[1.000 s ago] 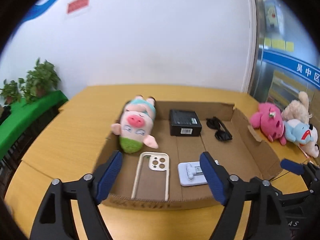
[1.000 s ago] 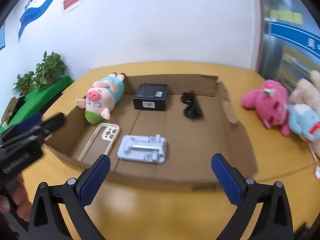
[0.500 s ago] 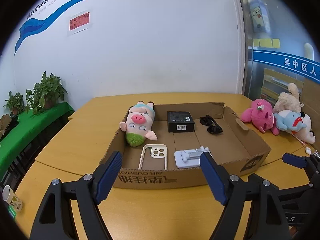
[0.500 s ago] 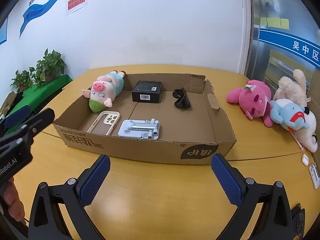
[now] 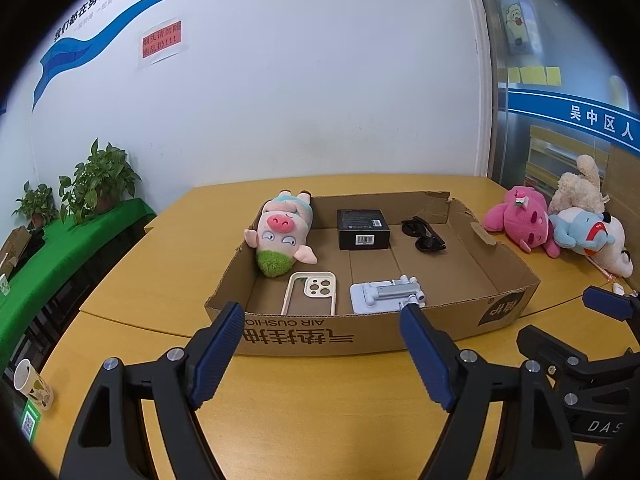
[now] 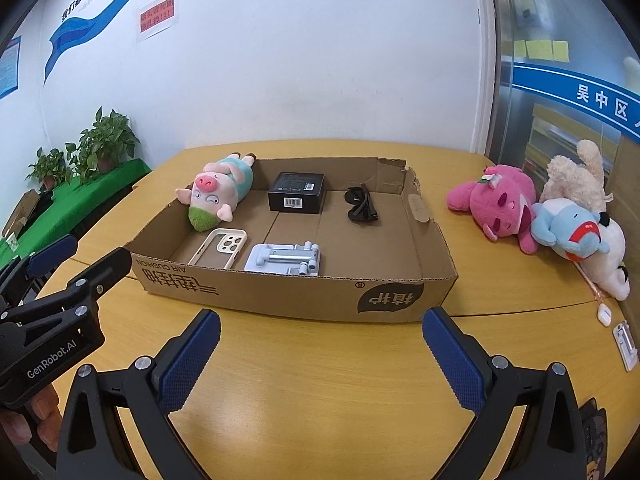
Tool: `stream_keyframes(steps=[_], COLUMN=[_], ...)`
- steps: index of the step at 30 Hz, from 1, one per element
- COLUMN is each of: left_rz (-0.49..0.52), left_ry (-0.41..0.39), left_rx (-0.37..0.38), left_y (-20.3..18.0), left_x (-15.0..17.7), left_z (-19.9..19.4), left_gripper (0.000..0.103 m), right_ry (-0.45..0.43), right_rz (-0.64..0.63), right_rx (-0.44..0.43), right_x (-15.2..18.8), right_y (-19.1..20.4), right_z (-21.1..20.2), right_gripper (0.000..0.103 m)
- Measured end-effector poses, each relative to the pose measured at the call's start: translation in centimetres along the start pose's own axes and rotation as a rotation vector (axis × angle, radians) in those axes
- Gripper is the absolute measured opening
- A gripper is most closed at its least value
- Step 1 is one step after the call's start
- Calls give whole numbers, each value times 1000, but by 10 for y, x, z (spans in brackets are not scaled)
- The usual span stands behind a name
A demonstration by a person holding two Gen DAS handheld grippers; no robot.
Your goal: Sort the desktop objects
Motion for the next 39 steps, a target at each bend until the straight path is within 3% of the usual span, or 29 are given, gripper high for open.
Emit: stream_keyframes(steps=[21, 34, 39], left_rz=[-27, -17, -16], left_ry=[23, -13, 34], left_rx=[20, -19, -43], left_y=[12, 23, 25], left_x=[8, 6, 12], left_z=[19, 23, 30], left_gripper=[80, 80, 80], right_ry=[11, 15, 12], right_rz=[-40, -31, -31], right_rx=[1, -3, 0], right_x=[-2, -1, -1], right_y=[21, 20, 18], right_z=[22, 30, 31], right_gripper=[103, 103, 103])
Point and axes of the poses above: each gripper's, at about its wrist camera, not at the fingertips, and z roughly the way its jaws point, y to its left, x to its underside, the point moved 8 cm from there along z, roughly the way its jaws point, and after that the axes turned 9 degrees about x, right-handed, at the moved point
